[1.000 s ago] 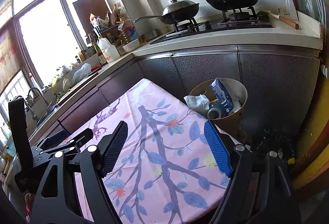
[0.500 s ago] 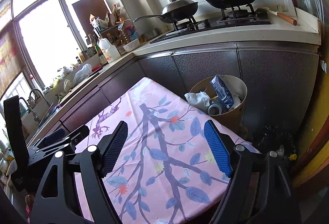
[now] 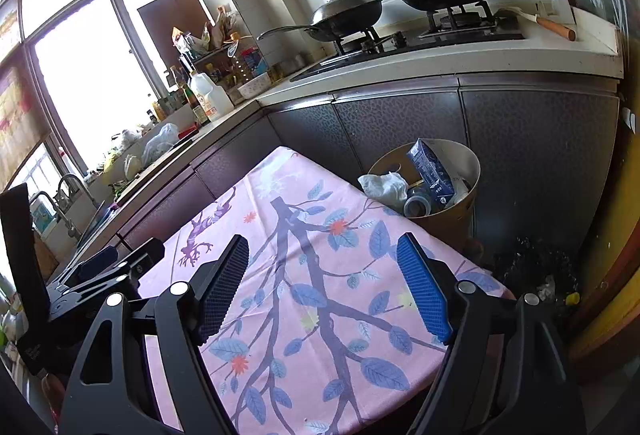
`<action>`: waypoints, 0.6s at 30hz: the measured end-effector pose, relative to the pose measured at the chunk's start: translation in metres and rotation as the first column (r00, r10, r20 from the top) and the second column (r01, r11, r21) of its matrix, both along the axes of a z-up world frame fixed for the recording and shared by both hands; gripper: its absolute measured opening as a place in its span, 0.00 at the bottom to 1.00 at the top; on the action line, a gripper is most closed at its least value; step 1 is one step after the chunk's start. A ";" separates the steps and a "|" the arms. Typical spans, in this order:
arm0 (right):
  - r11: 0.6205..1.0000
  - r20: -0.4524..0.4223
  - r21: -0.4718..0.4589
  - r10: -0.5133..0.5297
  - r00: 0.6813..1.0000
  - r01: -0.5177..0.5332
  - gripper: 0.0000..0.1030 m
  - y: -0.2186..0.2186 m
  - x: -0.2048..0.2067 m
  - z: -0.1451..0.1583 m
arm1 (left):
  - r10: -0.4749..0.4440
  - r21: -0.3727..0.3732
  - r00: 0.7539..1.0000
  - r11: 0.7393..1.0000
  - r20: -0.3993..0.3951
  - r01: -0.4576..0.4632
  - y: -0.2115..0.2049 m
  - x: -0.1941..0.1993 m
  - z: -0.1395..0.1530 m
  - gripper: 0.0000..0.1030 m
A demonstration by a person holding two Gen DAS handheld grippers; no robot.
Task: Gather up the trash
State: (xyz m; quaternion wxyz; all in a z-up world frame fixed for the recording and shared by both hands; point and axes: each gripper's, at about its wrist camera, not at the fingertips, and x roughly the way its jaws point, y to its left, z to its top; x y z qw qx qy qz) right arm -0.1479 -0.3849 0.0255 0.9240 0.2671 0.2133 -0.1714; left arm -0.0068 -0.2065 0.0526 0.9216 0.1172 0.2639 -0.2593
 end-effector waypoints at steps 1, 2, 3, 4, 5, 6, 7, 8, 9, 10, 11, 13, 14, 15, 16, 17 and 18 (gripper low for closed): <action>1.000 0.000 0.002 -0.001 1.000 0.001 0.74 0.000 0.000 -0.001 | -0.002 -0.003 1.000 1.000 0.000 0.002 0.000 -0.001 0.000 0.96; 1.000 0.000 0.003 -0.002 1.000 0.002 0.74 0.000 0.000 -0.001 | -0.003 -0.007 1.000 1.000 0.000 0.003 0.000 -0.001 0.001 0.96; 1.000 0.000 0.003 -0.001 1.000 0.001 0.74 0.000 0.000 -0.001 | -0.003 -0.007 1.000 1.000 0.002 0.003 0.000 -0.001 0.001 0.96; 1.000 -0.001 0.004 -0.001 1.000 0.001 0.74 0.000 0.000 -0.002 | -0.003 -0.005 1.000 1.000 0.003 0.004 -0.001 -0.002 0.001 0.96; 1.000 0.000 0.004 0.000 1.000 0.000 0.74 0.000 0.000 -0.001 | -0.002 -0.002 1.000 1.000 0.008 0.002 -0.001 -0.002 0.001 0.96; 1.000 0.000 0.003 -0.001 1.000 0.001 0.74 0.000 0.000 -0.001 | 0.001 0.000 1.000 1.000 0.012 -0.001 -0.002 -0.003 0.001 0.96; 1.000 0.000 0.004 -0.002 1.000 0.002 0.74 0.000 -0.001 -0.001 | 0.005 0.001 1.000 1.000 0.013 -0.005 -0.002 -0.003 0.001 0.96; 1.000 0.000 0.003 -0.001 1.000 0.001 0.74 0.000 0.000 -0.001 | 0.007 0.001 1.000 1.000 0.013 -0.007 -0.002 -0.003 0.001 0.96; 1.000 0.000 0.003 -0.001 1.000 0.001 0.74 0.000 0.000 -0.001 | 0.008 0.000 1.000 1.000 0.010 -0.008 -0.002 -0.002 0.002 0.96; 1.000 0.001 0.004 -0.001 1.000 0.001 0.74 0.000 -0.001 -0.002 | 0.006 -0.002 1.000 1.000 0.007 -0.006 -0.001 -0.002 0.002 0.96; 1.000 0.001 0.004 -0.001 1.000 0.001 0.74 -0.001 0.000 -0.001 | 0.004 -0.005 1.000 1.000 0.006 -0.004 -0.001 -0.002 0.003 0.96; 1.000 0.000 0.004 0.000 1.000 0.000 0.74 -0.001 0.000 -0.001 | 0.002 -0.009 1.000 1.000 0.005 -0.002 0.000 -0.002 0.004 0.96; 1.000 0.001 0.005 -0.001 1.000 0.001 0.74 -0.001 0.000 -0.001 | 0.007 -0.004 1.000 1.000 0.006 -0.007 0.000 -0.003 0.004 0.96; 1.000 0.003 0.004 -0.001 1.000 0.001 0.74 -0.001 0.000 -0.001 | 0.009 0.002 1.000 1.000 0.009 -0.009 -0.001 -0.002 0.004 0.96; 1.000 0.004 0.002 -0.002 1.000 0.002 0.74 -0.001 0.000 -0.001 | 0.012 0.008 1.000 1.000 0.013 -0.012 -0.001 -0.003 0.004 0.96; 1.000 0.004 0.002 -0.004 1.000 0.004 0.74 -0.001 0.000 -0.001 | 0.018 0.018 1.000 1.000 0.019 -0.018 -0.002 -0.004 0.004 0.96; 1.000 0.005 0.003 -0.006 1.000 0.006 0.74 -0.002 -0.001 -0.001 | 0.022 0.024 0.999 0.999 0.025 -0.023 -0.003 -0.005 0.005 0.96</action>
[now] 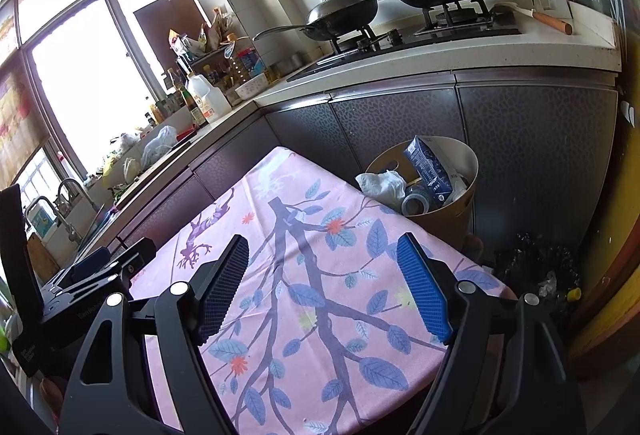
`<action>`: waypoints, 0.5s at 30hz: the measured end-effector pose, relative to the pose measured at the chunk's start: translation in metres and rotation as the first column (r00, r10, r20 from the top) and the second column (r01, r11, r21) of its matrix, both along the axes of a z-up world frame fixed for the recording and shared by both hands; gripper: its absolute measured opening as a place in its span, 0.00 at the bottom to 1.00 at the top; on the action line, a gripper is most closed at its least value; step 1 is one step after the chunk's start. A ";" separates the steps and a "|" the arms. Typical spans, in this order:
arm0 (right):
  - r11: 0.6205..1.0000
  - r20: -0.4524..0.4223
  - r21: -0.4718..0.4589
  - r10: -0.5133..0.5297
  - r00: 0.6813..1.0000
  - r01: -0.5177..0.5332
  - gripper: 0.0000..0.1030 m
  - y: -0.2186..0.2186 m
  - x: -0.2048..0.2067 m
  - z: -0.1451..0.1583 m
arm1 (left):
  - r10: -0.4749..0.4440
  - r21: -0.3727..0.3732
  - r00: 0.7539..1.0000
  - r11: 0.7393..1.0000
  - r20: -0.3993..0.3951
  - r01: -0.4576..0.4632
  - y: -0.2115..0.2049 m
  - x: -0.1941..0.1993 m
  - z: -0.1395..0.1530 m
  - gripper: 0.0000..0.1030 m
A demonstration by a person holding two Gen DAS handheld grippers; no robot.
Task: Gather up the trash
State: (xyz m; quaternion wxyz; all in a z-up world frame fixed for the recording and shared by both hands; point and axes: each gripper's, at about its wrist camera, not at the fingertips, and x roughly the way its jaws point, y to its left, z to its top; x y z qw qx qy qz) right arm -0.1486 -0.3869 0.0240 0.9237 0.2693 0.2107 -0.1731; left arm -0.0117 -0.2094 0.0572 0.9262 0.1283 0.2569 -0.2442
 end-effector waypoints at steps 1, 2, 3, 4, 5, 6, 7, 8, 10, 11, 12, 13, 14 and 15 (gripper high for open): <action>1.000 0.001 0.001 -0.001 1.000 0.001 0.74 0.001 0.000 0.000 | 0.007 0.009 1.000 1.000 0.013 -0.007 -0.001 -0.002 0.000 0.96; 1.000 0.002 0.000 0.000 1.000 0.000 0.74 0.001 0.000 0.000 | 0.010 0.016 1.000 1.000 0.023 -0.011 -0.002 -0.003 0.000 0.96; 1.000 0.002 -0.001 0.000 1.000 0.000 0.74 0.000 0.000 0.000 | 0.014 0.024 0.999 1.000 0.034 -0.014 -0.003 -0.005 0.000 0.96; 1.000 0.002 -0.001 0.000 1.000 0.000 0.74 0.000 0.000 0.000 | 0.014 0.029 0.999 0.999 0.040 -0.016 -0.004 -0.006 0.000 0.96; 1.000 0.002 -0.001 0.000 1.000 0.000 0.74 0.000 0.000 -0.001 | 0.015 0.033 0.999 0.999 0.041 -0.017 -0.005 -0.006 0.000 0.96; 1.000 0.003 0.000 -0.001 1.000 0.001 0.74 0.001 0.000 -0.001 | 0.014 0.035 0.999 0.999 0.041 -0.015 -0.005 -0.007 0.000 0.96; 1.000 0.002 0.001 -0.001 1.000 0.001 0.74 0.001 0.000 -0.001 | 0.013 0.035 0.999 0.999 0.039 -0.014 -0.005 -0.007 0.000 0.96; 1.000 0.002 0.001 -0.001 1.000 0.001 0.74 0.000 0.000 -0.001 | 0.011 0.034 0.999 0.999 0.036 -0.013 -0.006 -0.007 0.000 0.96; 1.000 0.001 0.002 -0.002 1.000 0.002 0.74 0.001 0.000 -0.001 | 0.013 0.035 0.999 0.999 0.033 -0.014 -0.006 -0.007 -0.001 0.96; 1.000 0.002 0.003 -0.002 1.000 0.002 0.74 0.000 0.000 -0.001 | 0.012 0.036 0.999 0.999 0.030 -0.013 -0.006 -0.007 -0.001 0.96; 1.000 0.001 0.008 -0.006 1.000 0.006 0.74 0.000 -0.001 0.000 | 0.009 0.036 1.000 0.999 0.029 -0.010 -0.007 -0.007 -0.001 0.96; 1.000 0.002 0.009 -0.006 1.000 0.006 0.74 0.001 -0.001 -0.001 | 0.008 0.038 1.000 0.999 0.028 -0.009 -0.007 -0.007 -0.001 0.96; 1.000 0.001 0.009 -0.005 1.000 0.005 0.74 0.001 0.000 -0.001 | 0.008 0.040 1.000 0.999 0.027 -0.009 -0.008 -0.007 -0.002 0.96; 1.000 0.001 0.009 -0.004 1.000 0.004 0.74 0.000 -0.001 -0.001 | 0.008 0.043 1.000 0.999 0.026 -0.009 -0.008 -0.007 -0.002 0.96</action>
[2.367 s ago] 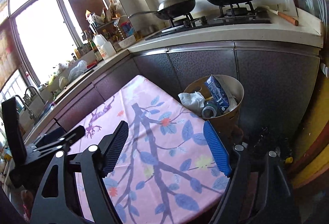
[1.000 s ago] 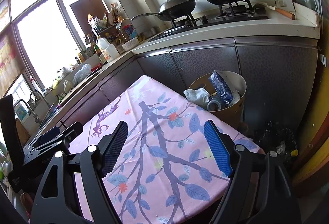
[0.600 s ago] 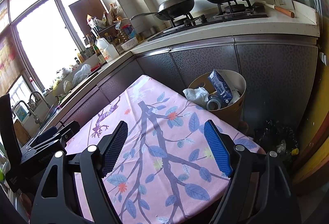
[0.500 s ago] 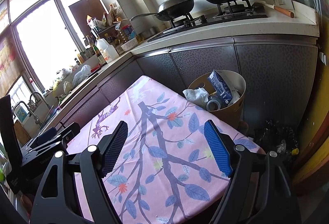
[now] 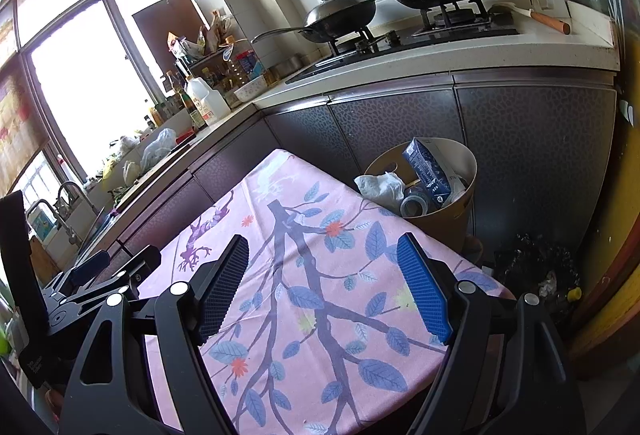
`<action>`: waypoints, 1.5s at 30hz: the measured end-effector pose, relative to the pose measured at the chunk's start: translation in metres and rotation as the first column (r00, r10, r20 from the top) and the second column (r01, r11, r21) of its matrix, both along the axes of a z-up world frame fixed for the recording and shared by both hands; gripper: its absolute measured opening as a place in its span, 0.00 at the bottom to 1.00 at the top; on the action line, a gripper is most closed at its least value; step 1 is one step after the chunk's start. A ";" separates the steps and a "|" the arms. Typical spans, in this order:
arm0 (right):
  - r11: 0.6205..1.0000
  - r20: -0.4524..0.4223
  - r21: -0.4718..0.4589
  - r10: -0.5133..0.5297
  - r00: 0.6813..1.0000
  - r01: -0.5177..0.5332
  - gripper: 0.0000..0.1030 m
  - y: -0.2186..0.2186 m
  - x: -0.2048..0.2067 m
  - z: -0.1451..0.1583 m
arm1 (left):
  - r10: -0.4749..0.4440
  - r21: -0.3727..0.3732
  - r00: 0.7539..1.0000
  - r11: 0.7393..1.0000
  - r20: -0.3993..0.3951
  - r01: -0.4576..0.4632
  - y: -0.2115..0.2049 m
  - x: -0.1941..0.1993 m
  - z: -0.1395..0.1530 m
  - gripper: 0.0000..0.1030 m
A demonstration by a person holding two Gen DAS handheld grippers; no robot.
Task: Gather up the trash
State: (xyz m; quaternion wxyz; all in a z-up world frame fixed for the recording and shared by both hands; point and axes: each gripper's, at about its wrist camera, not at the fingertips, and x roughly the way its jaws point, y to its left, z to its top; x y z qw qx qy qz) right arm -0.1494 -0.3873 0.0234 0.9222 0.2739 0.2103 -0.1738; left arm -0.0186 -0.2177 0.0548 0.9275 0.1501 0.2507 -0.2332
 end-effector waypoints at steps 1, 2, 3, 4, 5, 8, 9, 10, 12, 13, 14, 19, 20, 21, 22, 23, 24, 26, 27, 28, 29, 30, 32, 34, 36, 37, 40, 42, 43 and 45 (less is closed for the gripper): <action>1.000 0.000 0.002 0.000 1.000 0.000 0.74 0.001 0.000 -0.001 | 0.000 0.002 1.000 1.000 -0.001 0.000 -0.001 0.000 0.000 0.96; 1.000 0.000 0.001 -0.001 1.000 0.001 0.74 0.001 0.000 -0.001 | -0.001 0.004 1.000 1.000 -0.002 0.001 -0.002 0.000 -0.001 0.96; 1.000 0.000 0.000 -0.001 1.000 0.001 0.74 0.000 0.000 0.000 | -0.001 0.005 1.000 1.000 -0.003 0.001 -0.002 0.000 -0.001 0.96; 1.000 0.001 0.002 -0.002 1.000 0.002 0.74 0.000 0.000 -0.001 | -0.001 0.007 1.000 1.000 -0.004 0.001 -0.003 0.000 -0.002 0.96; 1.000 0.001 0.003 -0.005 1.000 0.005 0.74 -0.001 -0.001 0.000 | 0.000 0.007 1.000 1.000 -0.003 0.000 -0.004 0.000 -0.002 0.96; 1.000 0.001 0.013 -0.012 1.000 0.012 0.74 0.000 -0.002 -0.003 | -0.003 0.011 1.000 1.000 -0.005 0.003 -0.005 -0.001 -0.002 0.96; 1.000 0.000 0.016 -0.014 1.000 0.014 0.74 0.001 -0.002 -0.004 | -0.004 0.014 1.000 1.000 -0.006 0.004 -0.005 -0.001 -0.004 0.96; 1.000 0.000 0.020 -0.016 1.000 0.016 0.74 0.002 -0.003 -0.005 | -0.006 0.018 1.000 1.000 -0.008 0.006 -0.006 -0.001 -0.005 0.96; 0.999 0.001 0.025 -0.021 1.000 0.021 0.74 0.002 -0.005 -0.007 | -0.008 0.022 1.000 1.000 -0.010 0.008 -0.007 -0.001 -0.008 0.96; 0.999 0.001 0.027 -0.023 1.000 0.023 0.74 0.002 -0.006 -0.008 | -0.008 0.025 1.000 1.000 -0.011 0.009 -0.008 -0.001 -0.009 0.96; 0.999 0.001 0.029 -0.024 1.000 0.024 0.74 0.003 -0.006 -0.008 | -0.010 0.027 1.000 1.000 -0.012 0.010 -0.009 -0.001 -0.010 0.96; 0.999 -0.001 0.036 -0.029 1.000 0.029 0.74 0.003 -0.008 -0.011 | -0.017 0.034 1.000 0.999 -0.019 0.018 -0.012 -0.002 -0.012 0.96; 0.999 -0.001 0.038 -0.031 1.000 0.031 0.74 0.002 -0.008 -0.011 | -0.018 0.037 1.000 0.999 -0.021 0.018 -0.013 -0.002 -0.013 0.96; 0.999 -0.002 0.040 -0.032 0.999 0.032 0.74 0.002 -0.008 -0.012 | -0.018 0.039 1.000 0.999 -0.022 0.019 -0.013 -0.003 -0.014 0.96; 0.999 -0.002 0.042 -0.033 0.999 0.033 0.74 0.003 -0.008 -0.013 | -0.018 0.040 1.000 0.999 -0.022 0.019 -0.014 -0.002 -0.014 0.96; 0.998 -0.002 0.044 -0.035 0.999 0.035 0.74 0.002 -0.008 -0.013 | -0.020 0.042 0.999 0.999 -0.024 0.021 -0.014 -0.003 -0.014 0.96; 0.998 -0.002 0.046 -0.036 0.999 0.036 0.74 0.003 -0.009 -0.013 | -0.022 0.043 0.999 0.999 -0.026 0.023 -0.015 -0.003 -0.015 0.96; 0.998 -0.003 0.047 -0.036 0.999 0.036 0.74 0.003 -0.009 -0.014 | -0.023 0.045 0.999 0.999 -0.028 0.024 -0.015 -0.002 -0.016 0.96; 0.998 -0.003 0.047 -0.037 0.999 0.037 0.74 0.003 -0.010 -0.014 | -0.023 0.046 0.999 0.999 -0.029 0.024 -0.016 -0.002 -0.016 0.96; 0.998 -0.003 0.047 -0.037 0.999 0.037 0.74 0.003 -0.010 -0.014 | -0.024 0.047 0.999 0.999 -0.030 0.026 -0.016 -0.002 -0.016 0.96; 0.998 -0.003 0.048 -0.036 0.999 0.036 0.74 0.003 -0.010 -0.014 | -0.031 0.044 0.999 0.999 -0.031 0.032 -0.016 -0.002 -0.017 0.96; 0.998 -0.004 0.048 -0.037 0.999 0.037 0.74 0.003 -0.010 -0.014 | -0.043 0.035 0.999 0.998 -0.028 0.044 -0.016 -0.003 -0.017 0.96; 0.998 -0.005 0.050 -0.040 0.999 0.040 0.74 0.003 -0.010 -0.015 | -0.058 0.023 0.998 0.998 -0.028 0.059 -0.015 -0.005 -0.017 0.96; 0.998 -0.006 0.054 -0.044 0.999 0.045 0.74 0.004 -0.011 -0.017 | -0.068 0.023 0.997 0.997 -0.033 0.069 -0.016 -0.006 -0.017 0.96; 0.997 -0.006 0.052 -0.049 0.999 0.049 0.74 0.006 -0.011 -0.019 | -0.071 0.031 0.997 0.997 -0.034 0.072 -0.017 -0.006 -0.017 0.96; 0.997 -0.006 0.052 -0.050 0.999 0.051 0.76 0.007 -0.011 -0.020 | -0.069 0.037 0.997 0.997 -0.038 0.071 -0.018 -0.006 -0.018 0.96; 0.997 -0.005 0.053 -0.051 0.999 0.051 0.77 0.007 -0.012 -0.020 | -0.066 0.043 0.997 0.997 -0.051 0.068 -0.020 -0.005 -0.020 0.96; 0.997 -0.005 0.053 -0.052 0.999 0.052 0.77 0.008 -0.012 -0.021 | -0.064 0.045 0.996 0.997 -0.054 0.067 -0.020 -0.005 -0.020 0.96; 0.997 -0.005 0.054 -0.052 0.999 0.052 0.77 0.009 -0.012 -0.021 | -0.064 0.046 0.996 0.997 -0.055 0.066 -0.019 -0.004 -0.021 0.96; 0.997 -0.006 0.054 -0.052 0.999 0.052 0.77 0.009 -0.012 -0.021 | -0.063 0.046 0.996 0.997 -0.056 0.066 -0.019 -0.004 -0.021 0.96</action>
